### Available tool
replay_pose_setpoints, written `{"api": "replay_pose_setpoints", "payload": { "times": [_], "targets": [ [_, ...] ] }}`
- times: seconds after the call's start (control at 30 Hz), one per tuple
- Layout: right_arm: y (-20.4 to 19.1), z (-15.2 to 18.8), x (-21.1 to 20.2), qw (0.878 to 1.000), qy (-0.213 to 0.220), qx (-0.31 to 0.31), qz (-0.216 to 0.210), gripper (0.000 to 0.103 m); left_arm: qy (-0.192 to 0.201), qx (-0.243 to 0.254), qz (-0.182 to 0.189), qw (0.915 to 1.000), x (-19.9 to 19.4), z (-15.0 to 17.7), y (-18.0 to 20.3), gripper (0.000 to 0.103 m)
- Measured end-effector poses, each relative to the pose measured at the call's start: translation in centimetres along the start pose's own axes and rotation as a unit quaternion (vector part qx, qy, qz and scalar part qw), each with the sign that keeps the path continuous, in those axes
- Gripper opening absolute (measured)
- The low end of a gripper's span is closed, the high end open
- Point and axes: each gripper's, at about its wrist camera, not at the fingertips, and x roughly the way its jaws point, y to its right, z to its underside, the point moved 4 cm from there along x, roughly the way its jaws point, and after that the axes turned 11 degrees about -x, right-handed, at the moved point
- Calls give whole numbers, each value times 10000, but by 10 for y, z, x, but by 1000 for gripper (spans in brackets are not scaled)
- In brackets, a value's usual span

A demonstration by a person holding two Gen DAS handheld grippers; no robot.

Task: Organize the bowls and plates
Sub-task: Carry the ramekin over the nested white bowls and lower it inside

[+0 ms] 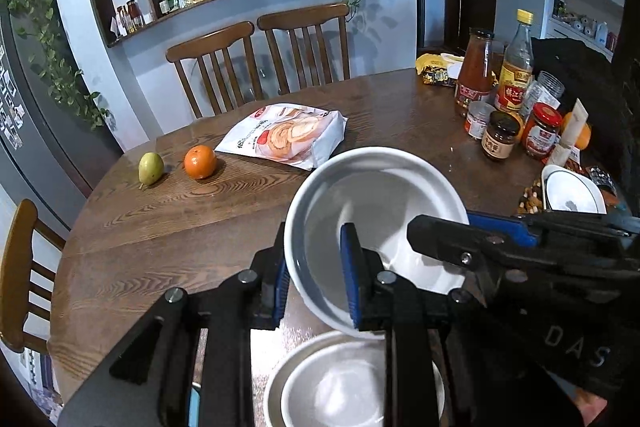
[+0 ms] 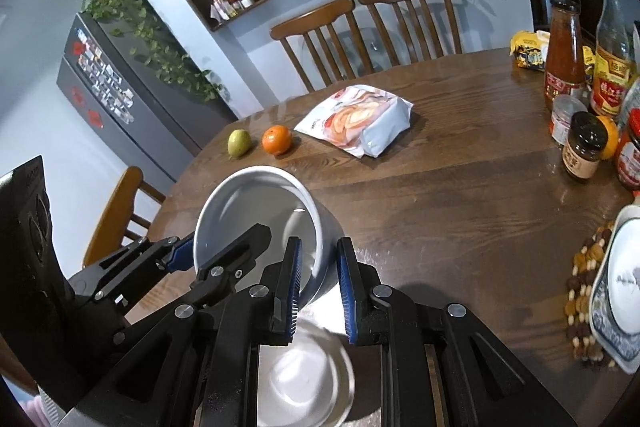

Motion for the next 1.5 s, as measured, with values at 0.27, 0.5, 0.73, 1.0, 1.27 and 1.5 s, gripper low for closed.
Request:
{"api": "replay_pose_setpoints", "payload": {
  "times": [0.27, 0.5, 0.73, 1.0, 1.27, 1.5],
  "targets": [
    [-8, 21, -10, 9999, -46, 90, -20, 20, -40, 90, -7, 10000, -12, 19, 1, 21],
    [-16, 36, -12, 9998, -125, 161, -5, 20, -138, 115, 7, 9998, -17, 32, -4, 21],
    [-26, 45, -13, 9996, -207, 175, 41, 20, -230, 123, 33, 9997, -21, 43, -10, 21],
    [-33, 56, -8, 9991, -370, 202, 81, 20, -386, 126, 59, 9992, -19, 56, -16, 21],
    [-36, 67, 0, 9979, -580, 263, 102, 20, -650, 110, 119, 9978, -12, 71, -22, 21],
    [-37, 78, 11, 9963, -784, 354, 62, 20, -850, 95, 113, 9963, -5, 83, -26, 21]
  ]
}}
